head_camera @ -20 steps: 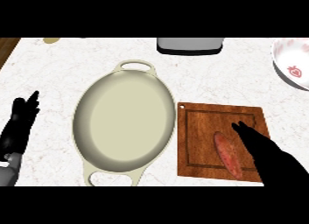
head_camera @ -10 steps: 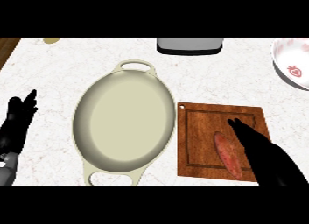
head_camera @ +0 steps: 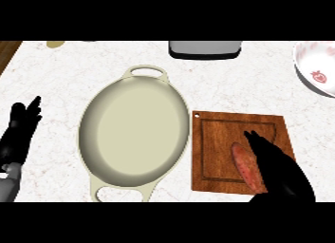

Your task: Pick the sweet potato from the cutting board and place it in the pot

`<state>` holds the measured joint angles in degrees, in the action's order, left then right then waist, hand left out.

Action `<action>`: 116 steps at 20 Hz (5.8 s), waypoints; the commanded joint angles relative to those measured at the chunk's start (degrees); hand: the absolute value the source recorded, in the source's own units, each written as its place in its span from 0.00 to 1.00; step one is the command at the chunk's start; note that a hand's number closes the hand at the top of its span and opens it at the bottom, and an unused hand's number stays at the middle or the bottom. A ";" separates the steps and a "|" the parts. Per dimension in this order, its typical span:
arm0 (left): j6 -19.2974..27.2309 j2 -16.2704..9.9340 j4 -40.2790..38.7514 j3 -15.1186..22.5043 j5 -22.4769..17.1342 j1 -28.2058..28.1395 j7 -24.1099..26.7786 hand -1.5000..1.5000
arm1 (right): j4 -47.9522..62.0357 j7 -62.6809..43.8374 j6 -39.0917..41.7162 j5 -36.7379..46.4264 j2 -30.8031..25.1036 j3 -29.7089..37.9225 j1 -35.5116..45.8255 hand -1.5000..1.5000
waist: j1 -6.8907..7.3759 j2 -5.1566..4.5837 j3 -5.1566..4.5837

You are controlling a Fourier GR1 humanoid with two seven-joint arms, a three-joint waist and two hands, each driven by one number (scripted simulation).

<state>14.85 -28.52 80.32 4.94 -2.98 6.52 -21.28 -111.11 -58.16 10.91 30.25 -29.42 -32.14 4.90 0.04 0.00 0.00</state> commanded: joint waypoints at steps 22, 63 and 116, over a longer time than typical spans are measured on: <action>-5.87 5.24 -4.10 -8.44 6.49 2.72 1.41 0.50 | 14.37 9.45 6.95 7.24 9.15 10.41 -1.48 0.00 | -0.22 -0.02 0.00; -10.95 9.83 1.38 -14.14 12.11 -1.00 -0.41 0.50 | -9.04 36.63 -3.83 22.41 1.92 20.86 -9.82 1.00 | -1.32 0.31 -0.02; -12.82 12.10 1.98 -13.83 13.43 1.00 -1.75 0.50 | 30.68 15.08 -36.83 -7.18 29.42 0.61 46.90 0.00 | 1.50 -0.21 0.03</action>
<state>2.81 -16.00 81.92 -7.99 11.52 7.56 -21.75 -79.88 -47.12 -16.82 24.65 -0.02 -32.87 53.59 1.79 -0.27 -0.01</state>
